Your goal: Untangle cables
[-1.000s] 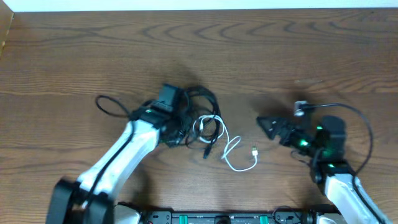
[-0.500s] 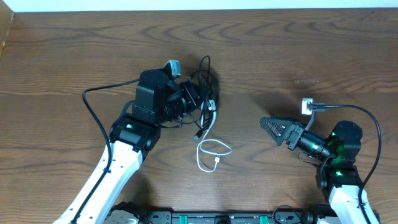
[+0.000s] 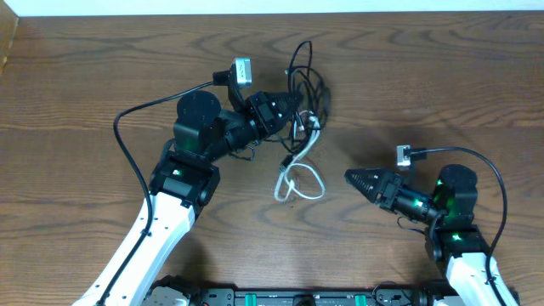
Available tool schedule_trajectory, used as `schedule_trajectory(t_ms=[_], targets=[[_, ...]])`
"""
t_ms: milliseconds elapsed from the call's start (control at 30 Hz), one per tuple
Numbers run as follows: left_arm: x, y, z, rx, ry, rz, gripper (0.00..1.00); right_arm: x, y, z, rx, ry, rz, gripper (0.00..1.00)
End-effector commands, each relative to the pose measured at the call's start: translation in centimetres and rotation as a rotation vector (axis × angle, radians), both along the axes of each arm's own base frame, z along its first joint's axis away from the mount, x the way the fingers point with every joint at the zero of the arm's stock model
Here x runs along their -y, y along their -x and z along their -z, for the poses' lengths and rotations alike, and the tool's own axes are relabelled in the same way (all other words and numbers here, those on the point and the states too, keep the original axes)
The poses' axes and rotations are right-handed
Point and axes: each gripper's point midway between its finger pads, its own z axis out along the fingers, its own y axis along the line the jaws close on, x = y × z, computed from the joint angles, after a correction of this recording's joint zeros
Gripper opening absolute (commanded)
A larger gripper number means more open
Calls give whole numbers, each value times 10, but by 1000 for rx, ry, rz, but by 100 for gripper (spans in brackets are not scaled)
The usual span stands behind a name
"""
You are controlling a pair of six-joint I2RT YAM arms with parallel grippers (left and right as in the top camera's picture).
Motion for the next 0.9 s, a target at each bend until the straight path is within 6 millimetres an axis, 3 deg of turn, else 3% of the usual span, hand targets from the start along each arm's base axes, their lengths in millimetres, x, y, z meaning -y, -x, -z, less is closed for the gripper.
schedule_trajectory(t_ms=[0,200,467,633,867], targets=[[3,6,-17,-58,83,28,8,-4,0,-1,-46,-17,16,83],[3,6,-18,-160,147,15,8,-5,-5,4,-58,10,60,65],[3,5,-25,-190,195,8,8,-21,5,2,-266,-110,70,42],[6,6,-26,-182,197,6,8,-36,5,-2,-264,-112,86,55],[19,14,-28,-177,196,35,8,-53,1,-4,-271,-119,162,58]])
